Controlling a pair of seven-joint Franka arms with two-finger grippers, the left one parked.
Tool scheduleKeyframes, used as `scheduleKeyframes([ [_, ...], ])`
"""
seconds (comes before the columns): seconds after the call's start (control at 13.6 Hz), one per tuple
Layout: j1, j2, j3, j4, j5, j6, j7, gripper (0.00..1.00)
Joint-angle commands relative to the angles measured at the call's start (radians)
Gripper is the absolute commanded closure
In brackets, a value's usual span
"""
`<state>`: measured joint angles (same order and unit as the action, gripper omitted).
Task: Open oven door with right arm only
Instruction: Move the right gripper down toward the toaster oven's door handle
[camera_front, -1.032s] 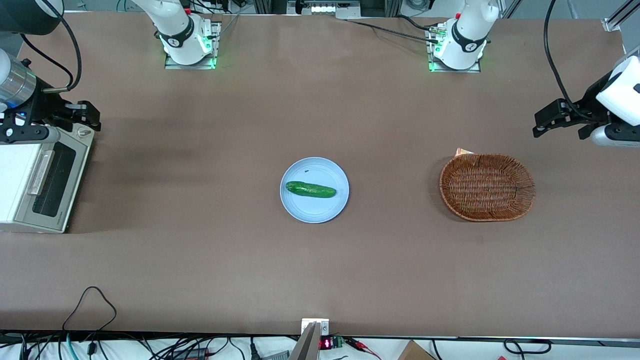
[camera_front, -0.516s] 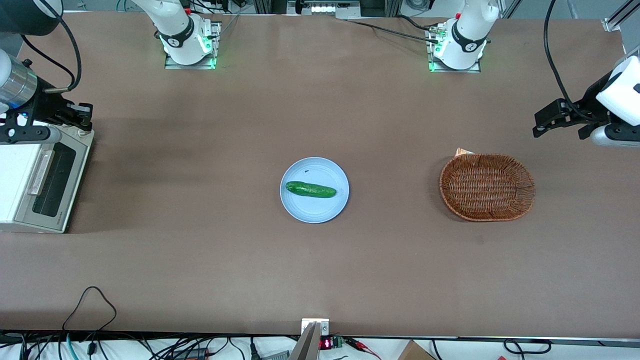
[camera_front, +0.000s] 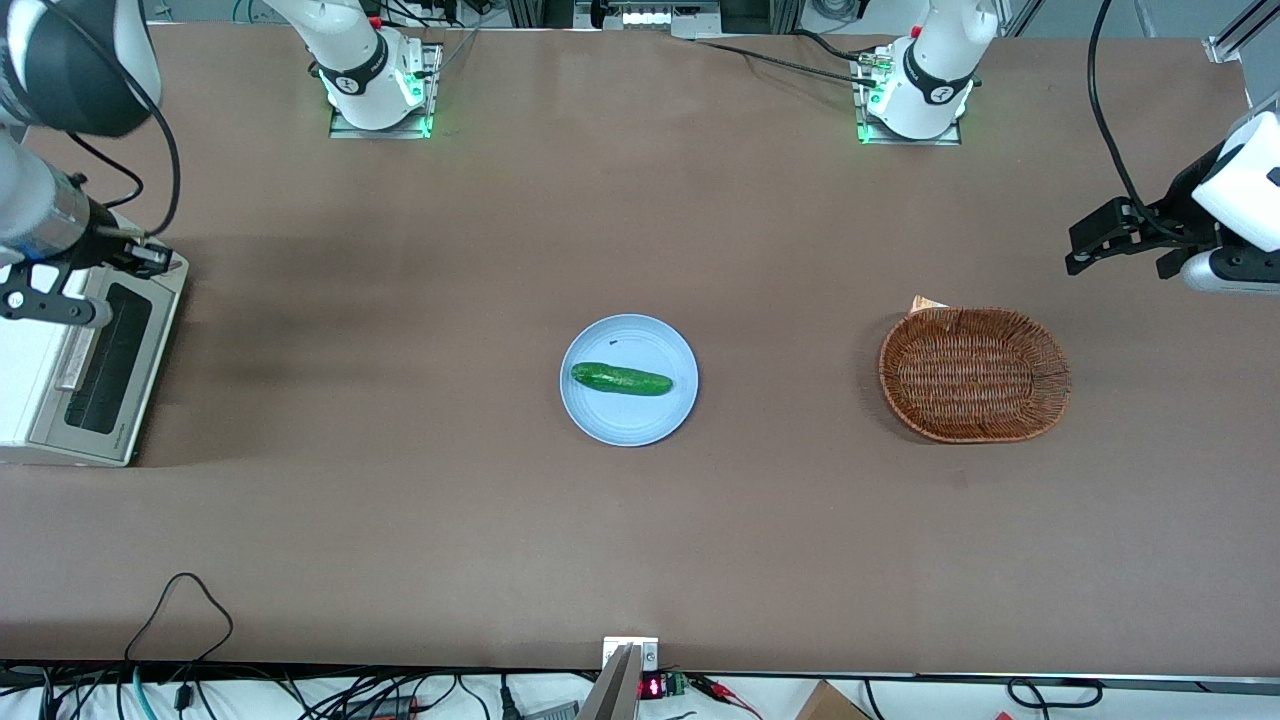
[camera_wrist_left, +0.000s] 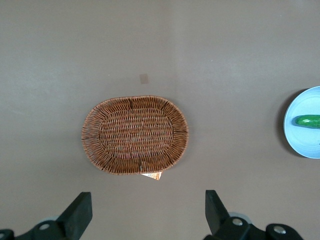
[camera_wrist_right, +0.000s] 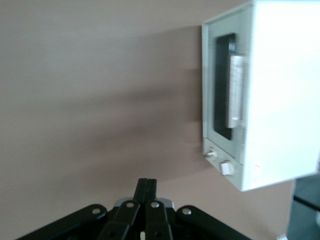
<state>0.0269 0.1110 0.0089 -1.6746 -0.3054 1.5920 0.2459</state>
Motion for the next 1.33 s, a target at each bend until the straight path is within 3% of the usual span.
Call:
scheduleKeyframes([
  [0.0,0.004,0.039,0.003,-0.002,-0.083,0.003,0.075,1.0],
  [0.52,-0.019,0.166,0.002,-0.007,-0.363,0.035,0.085,1.0],
  [0.81,-0.062,0.223,-0.004,-0.005,-0.449,0.117,0.121,1.0],
  [1.25,-0.081,0.28,-0.038,-0.01,-0.492,0.18,0.142,1.0],
])
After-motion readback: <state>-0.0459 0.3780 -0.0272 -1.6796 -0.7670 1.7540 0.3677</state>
